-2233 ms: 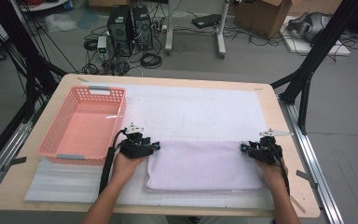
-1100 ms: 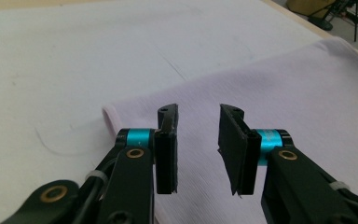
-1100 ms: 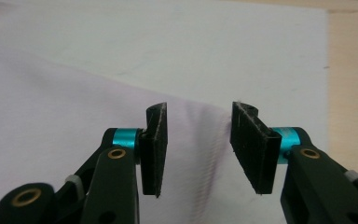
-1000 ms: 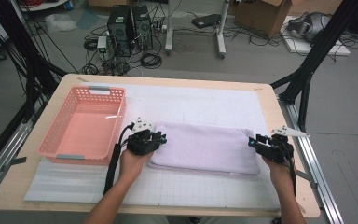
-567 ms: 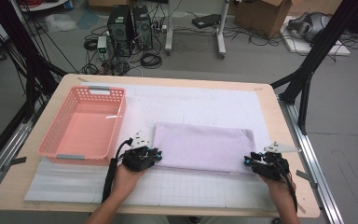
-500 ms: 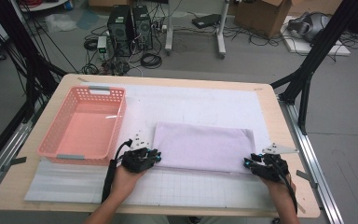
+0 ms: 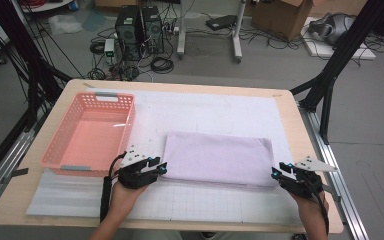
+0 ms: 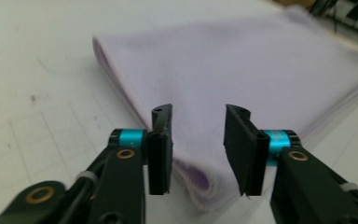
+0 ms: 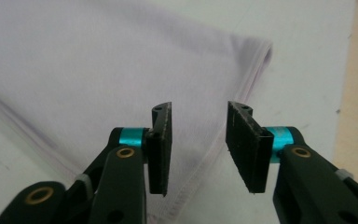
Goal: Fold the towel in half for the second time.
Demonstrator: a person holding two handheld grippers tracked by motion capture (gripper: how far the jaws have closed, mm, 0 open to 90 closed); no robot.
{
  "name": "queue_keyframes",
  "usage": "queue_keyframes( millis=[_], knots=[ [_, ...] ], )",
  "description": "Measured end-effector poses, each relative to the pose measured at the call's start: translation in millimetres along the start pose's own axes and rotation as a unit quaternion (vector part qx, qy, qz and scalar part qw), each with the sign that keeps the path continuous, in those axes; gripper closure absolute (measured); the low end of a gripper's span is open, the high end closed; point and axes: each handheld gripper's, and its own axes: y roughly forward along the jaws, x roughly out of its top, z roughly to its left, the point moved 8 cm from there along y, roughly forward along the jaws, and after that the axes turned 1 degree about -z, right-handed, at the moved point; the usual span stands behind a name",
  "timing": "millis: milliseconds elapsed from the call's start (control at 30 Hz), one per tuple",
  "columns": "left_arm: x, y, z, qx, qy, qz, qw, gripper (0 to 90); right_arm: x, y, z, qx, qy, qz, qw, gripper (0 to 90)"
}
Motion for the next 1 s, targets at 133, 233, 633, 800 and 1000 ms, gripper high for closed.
queue_keyframes(
  millis=[133, 233, 633, 800, 1000],
  knots=[
    [3.1, -2.8, 0.8, -0.005, -0.002, -0.014, 0.9999, 47.8, 2.7, -6.9, 3.8, -0.006, 0.000, -0.024, 0.9997, 48.4],
    [4.0, -1.7, 0.3, 0.001, 0.001, -0.019, 0.9998, 28.1, 2.0, -8.7, 6.3, -0.013, 0.003, -0.025, 0.9996, 39.2],
    [10.1, -11.7, -4.1, -0.014, 0.009, -0.056, 0.9983, 19.3, 14.5, -19.6, 17.9, 0.016, 0.003, -0.087, 0.9960, 16.7],
    [7.5, -10.2, -4.4, -0.007, 0.017, -0.049, 0.9986, 19.7, 12.3, -16.1, 17.2, 0.021, 0.003, -0.084, 0.9962, 16.7],
    [5.5, -10.5, -3.4, -0.006, 0.016, -0.043, 0.9989, 20.5, 13.0, -14.0, 16.8, 0.026, 0.004, -0.085, 0.9960, 16.7]
  ],
)
